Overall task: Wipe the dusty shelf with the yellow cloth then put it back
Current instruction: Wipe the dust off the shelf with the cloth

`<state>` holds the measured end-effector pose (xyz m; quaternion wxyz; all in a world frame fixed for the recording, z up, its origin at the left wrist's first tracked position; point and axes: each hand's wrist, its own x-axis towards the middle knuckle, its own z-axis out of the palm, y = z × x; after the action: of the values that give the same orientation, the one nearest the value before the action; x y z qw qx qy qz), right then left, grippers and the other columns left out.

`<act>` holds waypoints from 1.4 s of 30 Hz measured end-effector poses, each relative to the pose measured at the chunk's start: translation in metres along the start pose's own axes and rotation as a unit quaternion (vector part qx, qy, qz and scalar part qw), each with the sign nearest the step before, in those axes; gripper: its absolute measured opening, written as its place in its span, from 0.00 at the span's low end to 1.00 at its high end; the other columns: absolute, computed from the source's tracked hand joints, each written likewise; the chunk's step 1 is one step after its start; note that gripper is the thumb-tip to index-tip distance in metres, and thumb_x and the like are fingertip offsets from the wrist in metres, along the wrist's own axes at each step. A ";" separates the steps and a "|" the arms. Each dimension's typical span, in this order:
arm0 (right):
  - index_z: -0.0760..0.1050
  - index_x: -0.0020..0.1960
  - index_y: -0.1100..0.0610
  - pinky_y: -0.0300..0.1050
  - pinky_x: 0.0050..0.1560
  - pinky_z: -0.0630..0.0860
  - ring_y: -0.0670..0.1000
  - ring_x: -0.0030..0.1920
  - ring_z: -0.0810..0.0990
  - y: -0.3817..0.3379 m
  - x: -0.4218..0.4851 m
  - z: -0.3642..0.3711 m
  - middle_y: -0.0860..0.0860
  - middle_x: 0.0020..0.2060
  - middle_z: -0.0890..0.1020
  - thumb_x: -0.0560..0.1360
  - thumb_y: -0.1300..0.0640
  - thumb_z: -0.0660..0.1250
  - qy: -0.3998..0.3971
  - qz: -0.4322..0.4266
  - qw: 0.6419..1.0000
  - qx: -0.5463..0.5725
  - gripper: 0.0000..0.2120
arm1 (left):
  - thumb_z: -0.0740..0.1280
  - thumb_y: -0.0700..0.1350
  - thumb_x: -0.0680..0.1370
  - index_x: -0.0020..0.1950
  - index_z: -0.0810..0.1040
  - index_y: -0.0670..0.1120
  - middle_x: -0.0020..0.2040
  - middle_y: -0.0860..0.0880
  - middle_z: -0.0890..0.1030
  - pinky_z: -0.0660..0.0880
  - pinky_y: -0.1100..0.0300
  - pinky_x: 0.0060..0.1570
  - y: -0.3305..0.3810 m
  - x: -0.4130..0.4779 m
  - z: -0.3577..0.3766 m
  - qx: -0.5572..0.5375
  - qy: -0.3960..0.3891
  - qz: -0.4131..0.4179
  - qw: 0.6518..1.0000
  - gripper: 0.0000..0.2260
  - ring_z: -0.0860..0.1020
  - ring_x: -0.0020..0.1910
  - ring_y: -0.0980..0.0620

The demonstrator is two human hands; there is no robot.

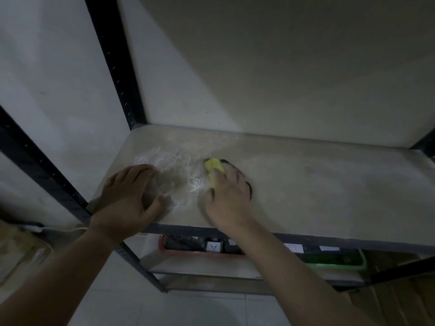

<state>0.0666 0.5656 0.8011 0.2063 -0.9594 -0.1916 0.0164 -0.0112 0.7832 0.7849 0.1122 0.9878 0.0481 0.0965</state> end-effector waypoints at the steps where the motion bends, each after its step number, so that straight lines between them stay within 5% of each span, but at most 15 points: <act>1: 0.62 0.73 0.50 0.54 0.70 0.59 0.58 0.71 0.59 -0.012 0.007 0.005 0.52 0.74 0.59 0.75 0.51 0.58 -0.007 -0.022 1.000 0.001 0.26 | 0.54 0.67 0.76 0.73 0.74 0.44 0.72 0.45 0.75 0.68 0.44 0.68 0.000 0.000 0.001 0.000 0.001 0.001 1.000 0.35 0.72 0.71 0.40; 5: 0.69 0.71 0.55 0.45 0.71 0.63 0.56 0.70 0.66 -0.014 0.029 -0.010 0.51 0.74 0.65 0.76 0.62 0.60 -0.049 -0.078 0.992 0.088 0.23 | 0.55 0.66 0.76 0.71 0.75 0.45 0.71 0.46 0.76 0.69 0.43 0.67 -0.001 0.000 0.000 -0.006 0.006 0.003 1.000 0.33 0.73 0.70 0.40; 8: 0.72 0.69 0.58 0.31 0.56 0.65 0.55 0.66 0.72 0.015 0.026 -0.050 0.54 0.70 0.72 0.77 0.66 0.60 -0.020 -0.055 0.980 0.192 0.20 | 0.55 0.66 0.76 0.72 0.75 0.46 0.71 0.47 0.75 0.69 0.45 0.68 -0.001 0.000 -0.001 -0.009 0.004 0.002 1.000 0.33 0.73 0.70 0.41; 11: 0.71 0.70 0.56 0.25 0.46 0.63 0.55 0.63 0.74 0.062 0.014 -0.089 0.54 0.70 0.72 0.78 0.65 0.61 0.044 -0.009 0.989 0.139 0.21 | 0.56 0.66 0.75 0.72 0.74 0.46 0.71 0.47 0.75 0.67 0.46 0.68 -0.002 0.000 -0.001 -0.006 0.002 -0.004 1.000 0.33 0.73 0.70 0.42; 15: 0.72 0.69 0.56 0.40 0.61 0.65 0.56 0.68 0.70 0.120 -0.027 -0.112 0.54 0.73 0.68 0.79 0.65 0.60 0.051 0.024 0.995 0.085 0.19 | 0.55 0.65 0.75 0.72 0.74 0.46 0.71 0.47 0.75 0.66 0.47 0.68 -0.001 -0.002 -0.003 -0.001 0.002 -0.003 1.000 0.33 0.72 0.70 0.42; 19: 0.57 0.77 0.45 0.48 0.75 0.54 0.48 0.78 0.50 0.166 -0.065 -0.106 0.44 0.79 0.47 0.82 0.57 0.55 -0.119 0.067 0.986 0.091 0.24 | 0.55 0.65 0.75 0.72 0.74 0.46 0.71 0.47 0.75 0.66 0.46 0.69 0.000 -0.002 -0.004 -0.003 0.001 -0.003 1.000 0.33 0.72 0.71 0.42; 23: 0.42 0.75 0.37 0.37 0.75 0.48 0.39 0.77 0.42 0.173 -0.073 -0.103 0.36 0.76 0.36 0.81 0.61 0.57 -0.207 -0.033 0.976 0.064 0.33 | 0.54 0.66 0.76 0.72 0.74 0.46 0.72 0.48 0.74 0.66 0.47 0.70 0.000 -0.002 -0.004 0.003 -0.004 -0.006 1.000 0.34 0.71 0.71 0.43; 31: 0.55 0.78 0.44 0.40 0.74 0.53 0.42 0.78 0.50 0.068 -0.035 -0.043 0.43 0.78 0.52 0.80 0.46 0.61 -0.142 -0.147 0.978 0.051 0.29 | 0.55 0.66 0.76 0.72 0.74 0.46 0.71 0.47 0.75 0.66 0.47 0.69 0.000 0.000 -0.003 0.000 -0.002 -0.004 1.000 0.33 0.72 0.71 0.42; 39: 0.61 0.76 0.53 0.51 0.75 0.61 0.55 0.75 0.61 -0.038 0.043 0.015 0.53 0.76 0.62 0.81 0.56 0.58 -0.081 -0.130 0.986 0.073 0.24 | 0.54 0.65 0.76 0.71 0.75 0.44 0.70 0.45 0.76 0.68 0.47 0.67 0.002 0.000 -0.004 0.003 -0.004 0.004 1.000 0.33 0.73 0.69 0.42; 42: 0.69 0.71 0.52 0.37 0.61 0.71 0.51 0.62 0.76 -0.018 0.041 -0.007 0.52 0.67 0.76 0.79 0.61 0.59 -0.071 -0.125 0.973 0.183 0.21 | 0.54 0.65 0.76 0.72 0.75 0.44 0.71 0.46 0.76 0.68 0.46 0.68 0.002 0.000 -0.005 0.000 -0.008 0.002 1.000 0.34 0.73 0.70 0.41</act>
<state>0.0988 0.5934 0.8165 0.3649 -0.8701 -0.3179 0.0934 -0.0119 0.7825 0.7899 0.1121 0.9887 0.0456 0.0887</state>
